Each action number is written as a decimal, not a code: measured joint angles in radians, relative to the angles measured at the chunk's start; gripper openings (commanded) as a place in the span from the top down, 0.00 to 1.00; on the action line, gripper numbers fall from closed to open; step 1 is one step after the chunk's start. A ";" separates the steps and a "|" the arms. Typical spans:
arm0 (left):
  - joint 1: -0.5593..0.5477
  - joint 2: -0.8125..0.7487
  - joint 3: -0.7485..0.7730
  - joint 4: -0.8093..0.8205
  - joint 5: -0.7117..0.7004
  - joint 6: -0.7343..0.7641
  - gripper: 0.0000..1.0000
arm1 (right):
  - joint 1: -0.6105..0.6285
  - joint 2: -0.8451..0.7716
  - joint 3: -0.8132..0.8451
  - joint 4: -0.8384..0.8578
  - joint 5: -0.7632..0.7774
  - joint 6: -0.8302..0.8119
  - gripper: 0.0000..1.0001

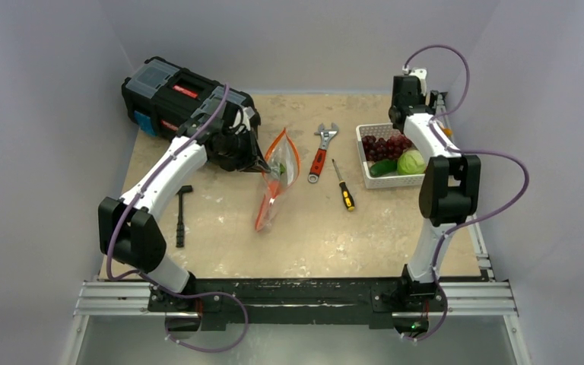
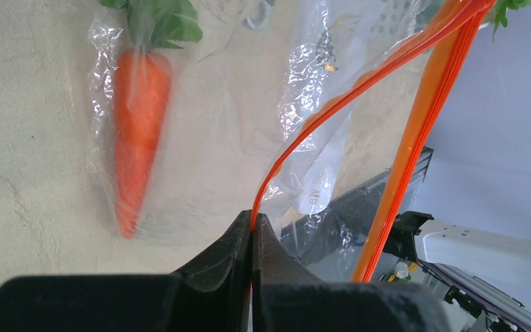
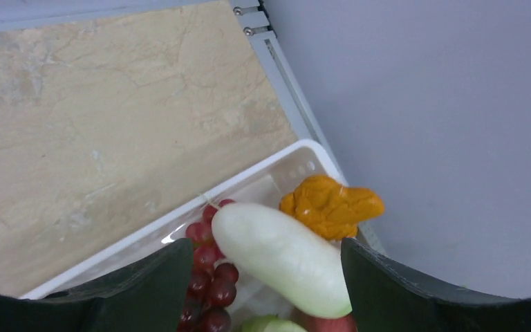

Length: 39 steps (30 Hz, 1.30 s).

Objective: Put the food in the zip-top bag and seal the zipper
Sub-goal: Pick up the fake vegetable from the bin.

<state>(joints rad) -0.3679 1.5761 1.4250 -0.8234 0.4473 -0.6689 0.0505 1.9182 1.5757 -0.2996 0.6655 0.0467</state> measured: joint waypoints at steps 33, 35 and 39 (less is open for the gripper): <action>0.000 -0.029 -0.018 0.021 0.022 0.013 1.00 | 0.021 0.208 -0.027 0.169 0.195 -0.407 0.84; 0.000 -0.026 -0.018 0.021 0.020 0.020 1.00 | 0.039 0.172 -0.064 0.176 0.221 -0.403 0.89; 0.000 -0.009 -0.017 0.020 0.019 0.027 1.00 | 0.093 0.072 -0.144 0.220 0.271 -0.394 0.94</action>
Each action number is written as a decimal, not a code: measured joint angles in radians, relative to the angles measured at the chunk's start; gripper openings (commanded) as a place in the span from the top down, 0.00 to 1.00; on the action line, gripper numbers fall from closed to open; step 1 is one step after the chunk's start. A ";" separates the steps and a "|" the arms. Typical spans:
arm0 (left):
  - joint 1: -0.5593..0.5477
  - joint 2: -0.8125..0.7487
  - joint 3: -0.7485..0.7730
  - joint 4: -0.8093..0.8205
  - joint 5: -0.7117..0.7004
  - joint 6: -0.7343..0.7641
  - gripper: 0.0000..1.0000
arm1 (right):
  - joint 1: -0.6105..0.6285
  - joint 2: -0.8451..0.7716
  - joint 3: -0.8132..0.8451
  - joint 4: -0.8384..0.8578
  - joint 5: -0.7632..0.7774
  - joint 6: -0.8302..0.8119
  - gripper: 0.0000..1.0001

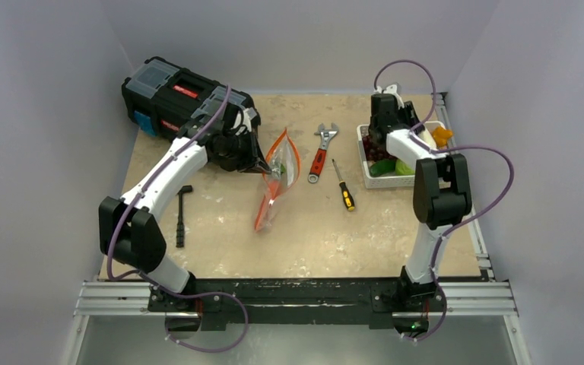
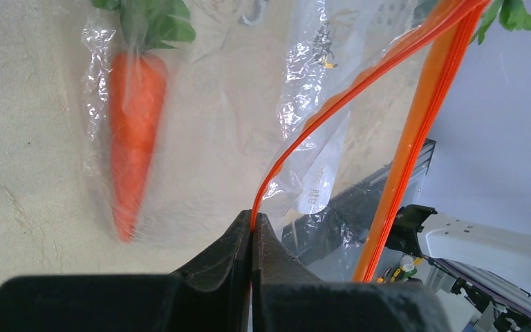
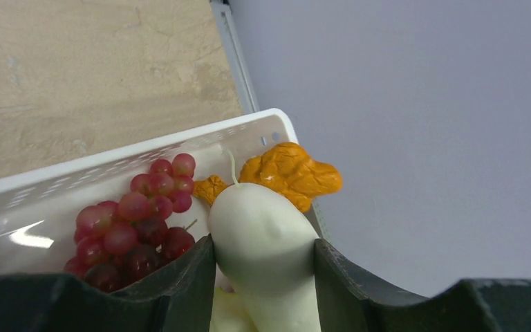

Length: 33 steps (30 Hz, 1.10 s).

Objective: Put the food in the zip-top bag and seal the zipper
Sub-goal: Pick up the fake vegetable from the bin, then place the fake vegetable in the zipper food storage bag.

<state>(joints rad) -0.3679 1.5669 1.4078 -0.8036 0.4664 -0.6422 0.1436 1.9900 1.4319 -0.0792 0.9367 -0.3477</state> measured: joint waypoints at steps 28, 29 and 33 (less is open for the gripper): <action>-0.001 0.034 0.000 -0.007 -0.006 0.036 1.00 | 0.457 -0.759 -0.433 0.639 -1.144 0.815 1.00; -0.001 0.032 0.000 -0.007 -0.010 0.038 1.00 | 0.483 -0.760 -0.433 0.682 -1.164 0.836 1.00; -0.001 0.017 0.000 -0.006 -0.027 0.045 1.00 | 0.523 -0.762 -0.435 0.803 -1.182 0.884 1.00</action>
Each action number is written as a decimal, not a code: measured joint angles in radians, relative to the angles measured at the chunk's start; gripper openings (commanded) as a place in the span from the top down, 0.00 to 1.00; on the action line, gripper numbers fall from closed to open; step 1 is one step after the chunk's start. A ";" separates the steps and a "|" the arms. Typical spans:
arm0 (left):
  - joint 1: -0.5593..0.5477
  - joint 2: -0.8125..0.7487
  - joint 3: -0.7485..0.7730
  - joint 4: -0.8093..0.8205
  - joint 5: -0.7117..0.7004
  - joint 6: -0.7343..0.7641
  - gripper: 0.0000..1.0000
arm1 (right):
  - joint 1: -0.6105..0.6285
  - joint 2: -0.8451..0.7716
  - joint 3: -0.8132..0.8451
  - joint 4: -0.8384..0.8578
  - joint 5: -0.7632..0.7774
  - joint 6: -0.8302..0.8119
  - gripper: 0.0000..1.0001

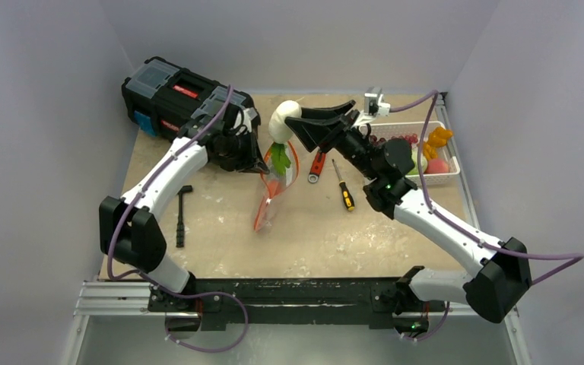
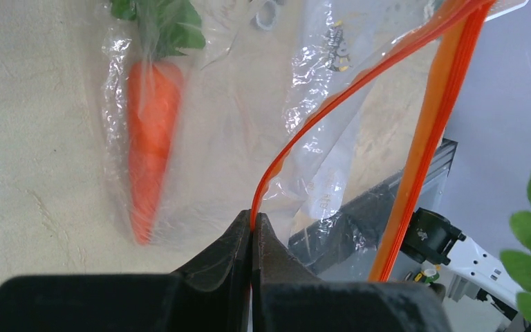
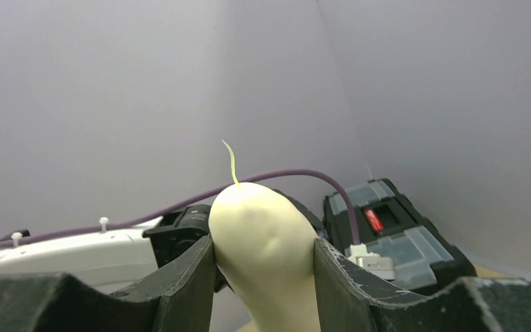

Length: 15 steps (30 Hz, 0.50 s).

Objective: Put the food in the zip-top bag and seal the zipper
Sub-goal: Place the fake vegetable in the zipper food storage bag.

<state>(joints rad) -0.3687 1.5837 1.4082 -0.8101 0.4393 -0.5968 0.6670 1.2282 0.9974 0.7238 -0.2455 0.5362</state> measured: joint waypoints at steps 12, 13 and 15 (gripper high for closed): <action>0.000 -0.074 -0.005 0.026 -0.027 0.010 1.00 | 0.047 0.037 -0.176 0.196 0.069 0.068 1.00; 0.000 -0.078 -0.008 0.031 -0.028 0.010 1.00 | 0.047 0.042 -0.192 0.197 0.076 0.067 1.00; 0.000 -0.093 -0.016 0.037 -0.032 0.010 1.00 | 0.051 0.052 -0.214 0.195 0.090 0.065 1.00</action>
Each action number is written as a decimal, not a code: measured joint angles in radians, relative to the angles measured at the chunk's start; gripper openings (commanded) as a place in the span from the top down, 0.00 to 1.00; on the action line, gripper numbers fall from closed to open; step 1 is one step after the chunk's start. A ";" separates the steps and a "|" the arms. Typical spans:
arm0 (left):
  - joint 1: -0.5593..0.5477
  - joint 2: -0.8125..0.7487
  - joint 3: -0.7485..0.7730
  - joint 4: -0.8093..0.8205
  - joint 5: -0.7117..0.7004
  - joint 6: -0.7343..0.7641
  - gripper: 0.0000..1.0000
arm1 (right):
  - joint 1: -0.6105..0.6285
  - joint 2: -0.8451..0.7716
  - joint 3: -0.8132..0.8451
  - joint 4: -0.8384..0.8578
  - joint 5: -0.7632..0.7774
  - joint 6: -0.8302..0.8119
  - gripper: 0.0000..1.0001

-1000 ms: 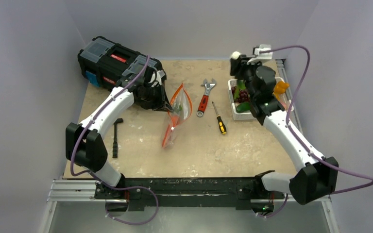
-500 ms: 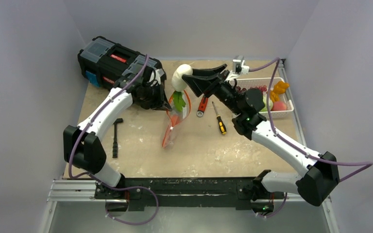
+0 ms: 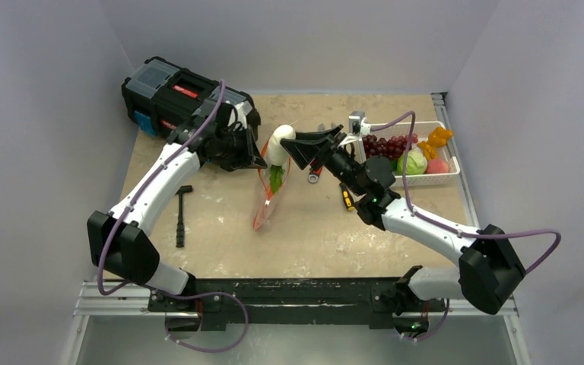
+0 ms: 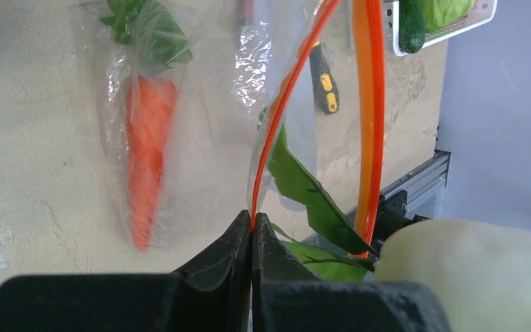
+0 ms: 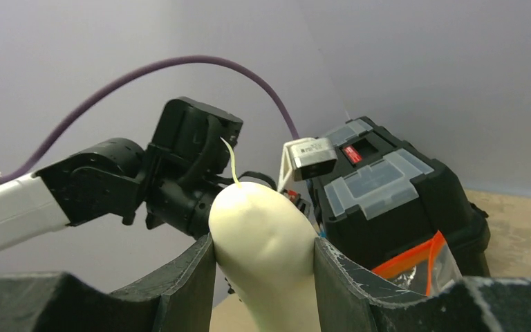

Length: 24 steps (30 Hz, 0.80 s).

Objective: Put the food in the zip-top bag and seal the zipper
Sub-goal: Place the fake vegetable in the zipper food storage bag.

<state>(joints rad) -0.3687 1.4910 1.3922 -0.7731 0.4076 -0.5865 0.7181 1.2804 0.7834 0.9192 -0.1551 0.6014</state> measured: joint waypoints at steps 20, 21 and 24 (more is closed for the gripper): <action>0.000 -0.023 -0.016 0.021 -0.002 -0.003 1.00 | 0.088 0.015 -0.036 -0.164 0.179 0.106 1.00; 0.000 -0.023 -0.016 0.022 -0.002 -0.004 1.00 | 0.101 0.023 -0.025 -0.206 0.202 0.128 1.00; 0.000 -0.023 -0.016 0.025 -0.002 -0.004 1.00 | 0.134 0.046 0.006 -0.327 0.263 0.181 1.00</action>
<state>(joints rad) -0.3687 1.4677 1.3762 -0.7483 0.4057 -0.5903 0.8520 1.3262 0.7898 0.5919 0.1078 0.7822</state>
